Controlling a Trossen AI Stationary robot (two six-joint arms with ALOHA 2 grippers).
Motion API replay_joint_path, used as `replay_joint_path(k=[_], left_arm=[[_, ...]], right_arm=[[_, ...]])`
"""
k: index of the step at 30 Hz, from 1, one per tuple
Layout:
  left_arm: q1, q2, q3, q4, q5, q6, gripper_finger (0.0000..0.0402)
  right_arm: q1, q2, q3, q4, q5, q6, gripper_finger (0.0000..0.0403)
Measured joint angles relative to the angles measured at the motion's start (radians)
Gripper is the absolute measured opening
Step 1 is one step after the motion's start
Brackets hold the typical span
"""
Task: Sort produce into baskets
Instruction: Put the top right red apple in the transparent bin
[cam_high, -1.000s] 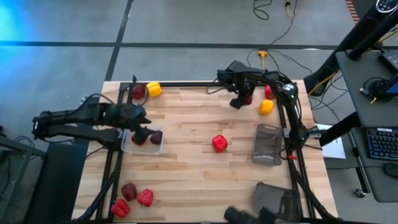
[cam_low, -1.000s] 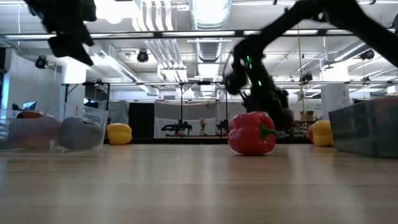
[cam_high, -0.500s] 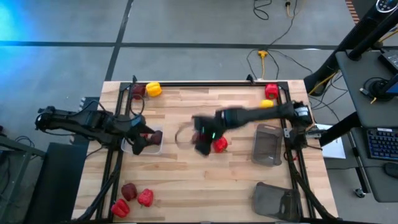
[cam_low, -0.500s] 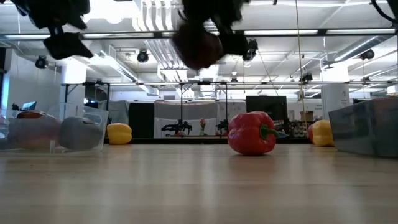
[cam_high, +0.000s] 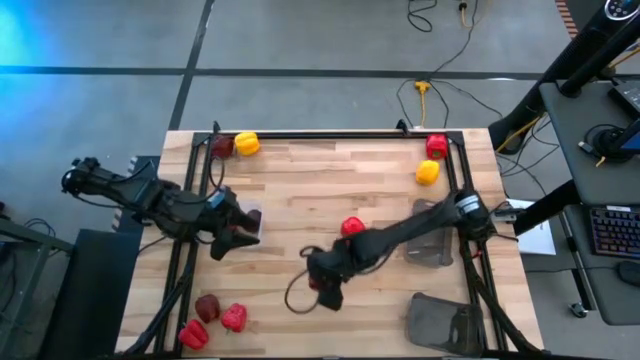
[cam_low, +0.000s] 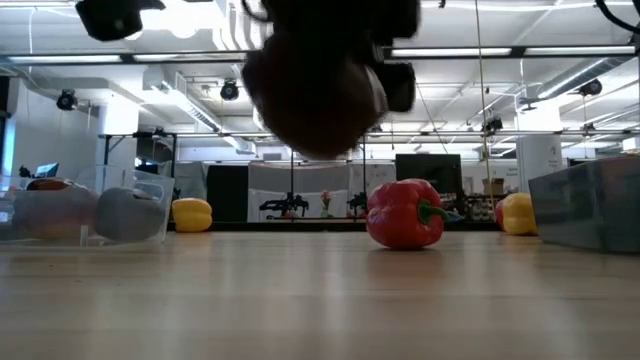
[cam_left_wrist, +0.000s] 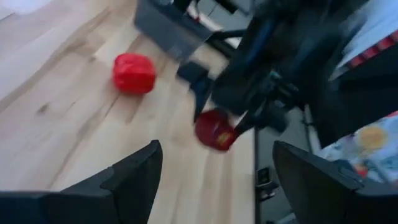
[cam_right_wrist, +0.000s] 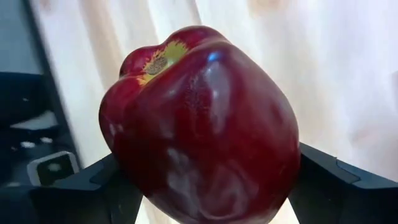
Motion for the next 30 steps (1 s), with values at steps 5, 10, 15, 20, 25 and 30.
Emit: replay_joint_path(k=[5, 10, 15, 20, 25, 30], left_arm=[[-0.064, 0.02, -0.003, 0.044, -0.006, -0.042, 0.0286], [-0.071, 0.068, -0.004, 0.03, -0.001, -0.057, 0.0286], [-0.072, 0.118, -0.004, 0.05, 0.023, 0.074, 0.0287], [-0.064, 0.185, -0.004, 0.054, 0.02, 0.205, 0.0309], [-0.061, 0.304, -0.004, 0.064, -0.004, 0.315, 0.035], [-0.084, 0.439, -0.005, 0.149, 0.042, 0.437, 0.0373]], right_arm=[[0.036, 0.077, 0.0, -0.029, -0.01, 0.053, 0.0325], [0.065, 0.135, 0.0, -0.046, -0.027, 0.093, 0.0369], [0.057, 0.133, 0.004, -0.068, -0.017, 0.14, 0.0389], [0.063, 0.077, 0.045, -0.09, -0.018, 0.177, 0.0398], [0.06, 0.041, 0.098, -0.183, -0.018, 0.224, 0.04], [0.064, 0.013, 0.167, -0.329, 0.011, 0.265, 0.04]])
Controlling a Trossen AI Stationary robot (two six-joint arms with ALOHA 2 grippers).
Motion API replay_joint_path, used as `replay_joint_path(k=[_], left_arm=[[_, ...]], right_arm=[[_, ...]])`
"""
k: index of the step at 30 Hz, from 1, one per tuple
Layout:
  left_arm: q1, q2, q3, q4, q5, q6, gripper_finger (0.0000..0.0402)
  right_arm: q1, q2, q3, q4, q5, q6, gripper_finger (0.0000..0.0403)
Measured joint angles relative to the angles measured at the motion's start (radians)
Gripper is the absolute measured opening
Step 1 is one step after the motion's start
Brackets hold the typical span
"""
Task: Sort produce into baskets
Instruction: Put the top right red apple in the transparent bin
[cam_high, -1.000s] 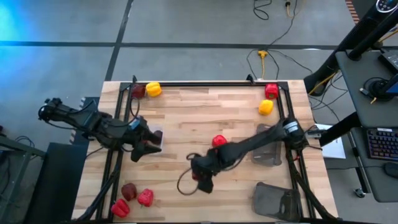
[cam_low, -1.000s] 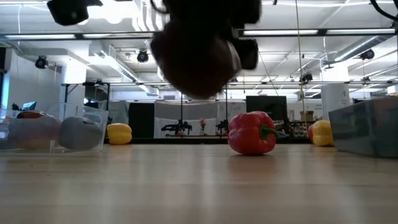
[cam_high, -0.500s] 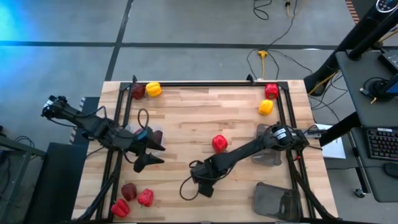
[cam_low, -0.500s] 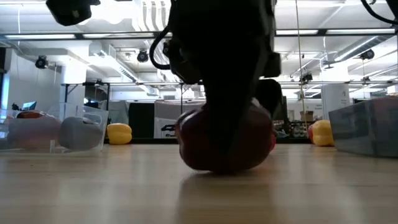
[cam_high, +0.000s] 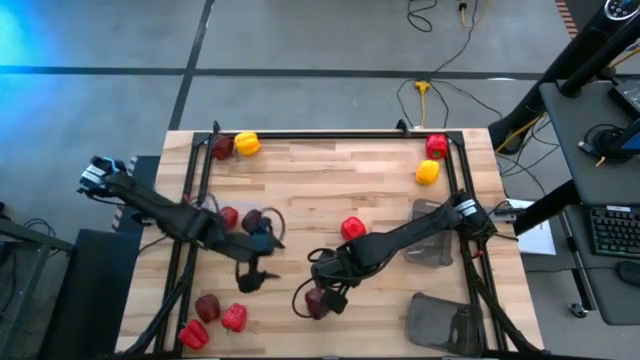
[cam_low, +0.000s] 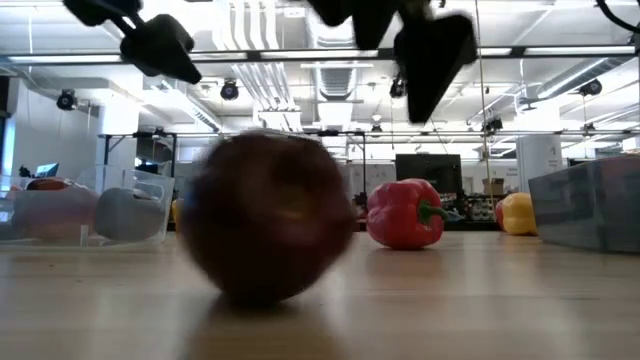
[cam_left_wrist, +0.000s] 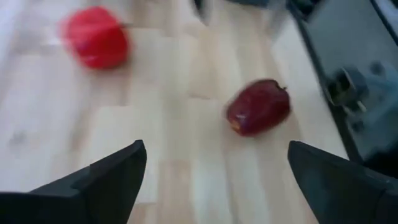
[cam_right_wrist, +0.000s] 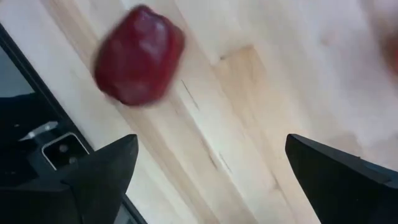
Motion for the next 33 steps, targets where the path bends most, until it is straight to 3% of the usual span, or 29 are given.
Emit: replay_joint_path(k=[7, 13, 18, 20, 23, 29, 33], left_arm=[[-0.092, 0.164, 0.005, 0.11, 0.033, 0.218, 0.0374], [-0.089, 0.271, 0.093, 0.16, 0.036, 0.389, 0.0373], [-0.058, 0.336, 0.158, 0.161, 0.122, 0.434, 0.0373], [-0.048, 0.355, 0.178, 0.151, 0.128, 0.383, 0.0373], [-0.042, 0.374, 0.203, 0.1, 0.117, 0.249, 0.0373], [-0.043, 0.391, 0.268, -0.108, 0.04, -0.15, 0.0373], [-0.041, 0.386, 0.299, -0.155, 0.022, -0.428, 0.0373]], right_arm=[[0.002, -0.001, 0.064, -0.072, 0.033, -0.007, 0.04], [0.03, -0.001, 0.069, -0.097, 0.03, 0.018, 0.04], [0.079, -0.005, 0.108, -0.326, 0.023, 0.084, 0.04], [0.103, -0.011, 0.126, -0.424, 0.023, 0.12, 0.04], [0.145, -0.035, 0.12, -0.403, 0.048, 0.177, 0.04], [0.205, -0.05, 0.116, -0.421, 0.179, 0.288, 0.04], [0.236, -0.05, 0.115, -0.42, 0.19, 0.302, 0.04]])
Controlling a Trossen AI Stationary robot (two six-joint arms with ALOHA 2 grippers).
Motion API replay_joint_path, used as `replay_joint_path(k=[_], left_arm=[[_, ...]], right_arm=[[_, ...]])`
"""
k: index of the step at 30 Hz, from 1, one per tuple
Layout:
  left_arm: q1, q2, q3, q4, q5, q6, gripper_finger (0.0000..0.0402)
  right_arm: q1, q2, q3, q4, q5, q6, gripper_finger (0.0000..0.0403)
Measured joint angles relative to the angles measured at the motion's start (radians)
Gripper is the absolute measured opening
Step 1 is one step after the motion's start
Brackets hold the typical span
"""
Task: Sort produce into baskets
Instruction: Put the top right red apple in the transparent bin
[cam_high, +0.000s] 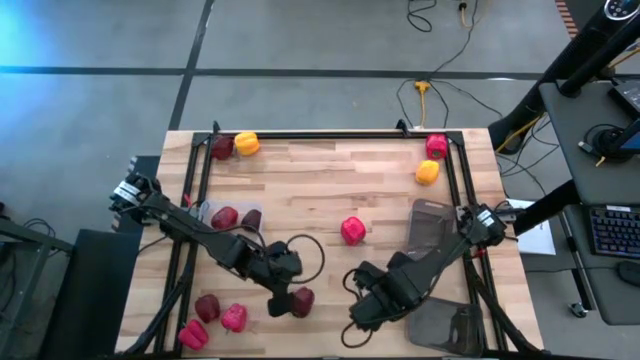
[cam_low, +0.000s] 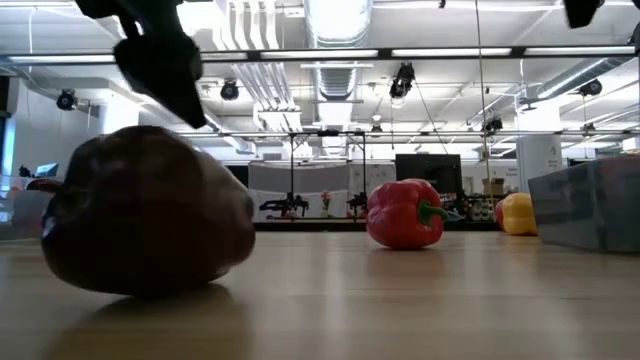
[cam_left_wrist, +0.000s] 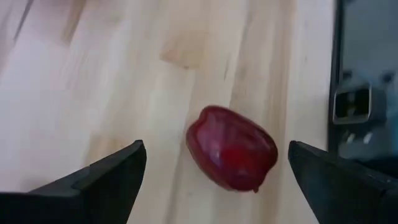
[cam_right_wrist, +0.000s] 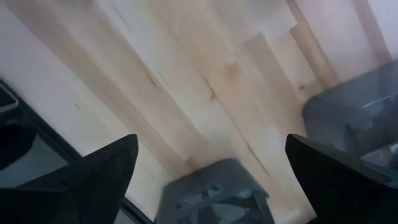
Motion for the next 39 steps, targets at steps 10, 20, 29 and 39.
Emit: replay_joint_path(k=[10, 20, 29, 39], left_arm=[[0.015, 0.056, -0.004, -0.003, -0.069, -0.412, 0.0373], [-0.037, 0.221, 0.201, -0.124, -0.112, -0.498, 0.0373], [-0.063, 0.38, 0.392, -0.222, -0.129, -0.524, 0.0373], [-0.094, 0.442, 0.436, -0.257, -0.159, -0.616, 0.0373]], right_arm=[[0.008, 0.0, -0.002, 0.0, 0.061, -0.15, 0.04], [0.03, -0.004, -0.003, -0.001, 0.086, -0.155, 0.04], [0.041, -0.003, -0.003, 0.0, 0.077, -0.177, 0.04], [0.038, -0.001, -0.004, -0.001, 0.071, -0.167, 0.04]])
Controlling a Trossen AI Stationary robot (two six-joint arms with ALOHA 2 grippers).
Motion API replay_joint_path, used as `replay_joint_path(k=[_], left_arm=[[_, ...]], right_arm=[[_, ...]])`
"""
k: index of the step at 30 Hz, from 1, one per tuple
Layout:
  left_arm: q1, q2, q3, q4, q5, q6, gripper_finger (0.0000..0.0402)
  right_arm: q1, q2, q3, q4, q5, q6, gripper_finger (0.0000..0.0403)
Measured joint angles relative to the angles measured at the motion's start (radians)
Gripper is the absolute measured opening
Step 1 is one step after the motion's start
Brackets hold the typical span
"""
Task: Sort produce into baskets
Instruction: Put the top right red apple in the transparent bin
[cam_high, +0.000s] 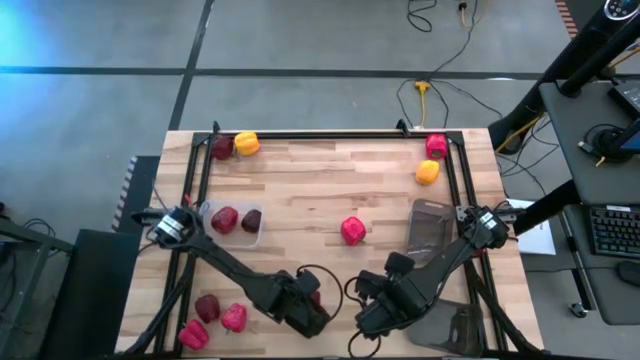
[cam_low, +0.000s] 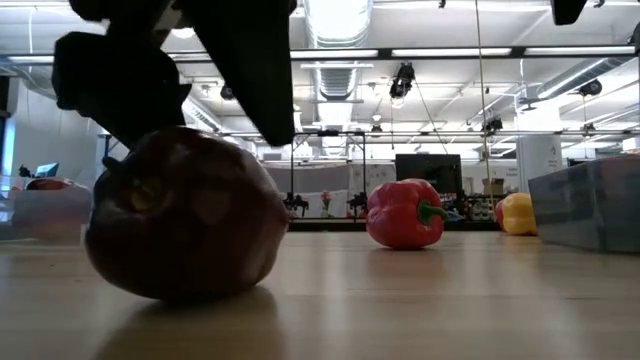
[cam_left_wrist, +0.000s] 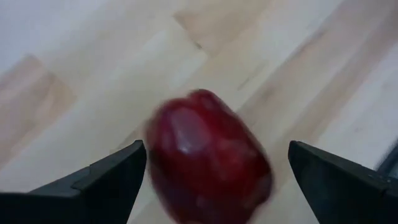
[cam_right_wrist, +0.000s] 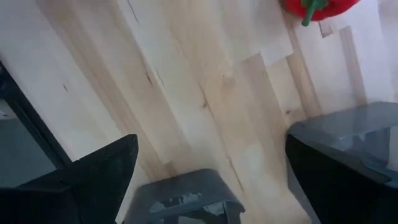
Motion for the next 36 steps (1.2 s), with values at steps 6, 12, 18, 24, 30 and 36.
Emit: replay_joint_path(k=[6, 12, 18, 24, 30, 36], left_arm=[[-0.019, 0.03, 0.0, -0.026, -0.031, 0.005, 0.0373], [-0.028, 0.081, -0.002, -0.075, -0.086, 0.011, 0.0373], [-0.034, 0.117, -0.002, -0.078, -0.061, 0.043, 0.0358], [-0.057, 0.082, -0.002, -0.12, -0.069, 0.073, 0.0287], [-0.106, -0.032, -0.002, -0.342, -0.178, 0.053, 0.0262], [-0.128, -0.24, -0.049, -0.753, -0.269, -0.077, 0.0269]], right_arm=[[0.024, 0.0, -0.002, 0.0, -0.002, 0.066, 0.04], [0.055, 0.001, -0.011, 0.0, 0.004, 0.134, 0.04], [0.107, 0.002, -0.015, 0.005, 0.004, 0.272, 0.04], [0.18, 0.002, -0.017, 0.017, 0.004, 0.451, 0.04], [0.25, 0.002, -0.035, 0.109, 0.031, 0.627, 0.04], [0.301, 0.039, -0.057, 0.255, 0.209, 0.775, 0.04]])
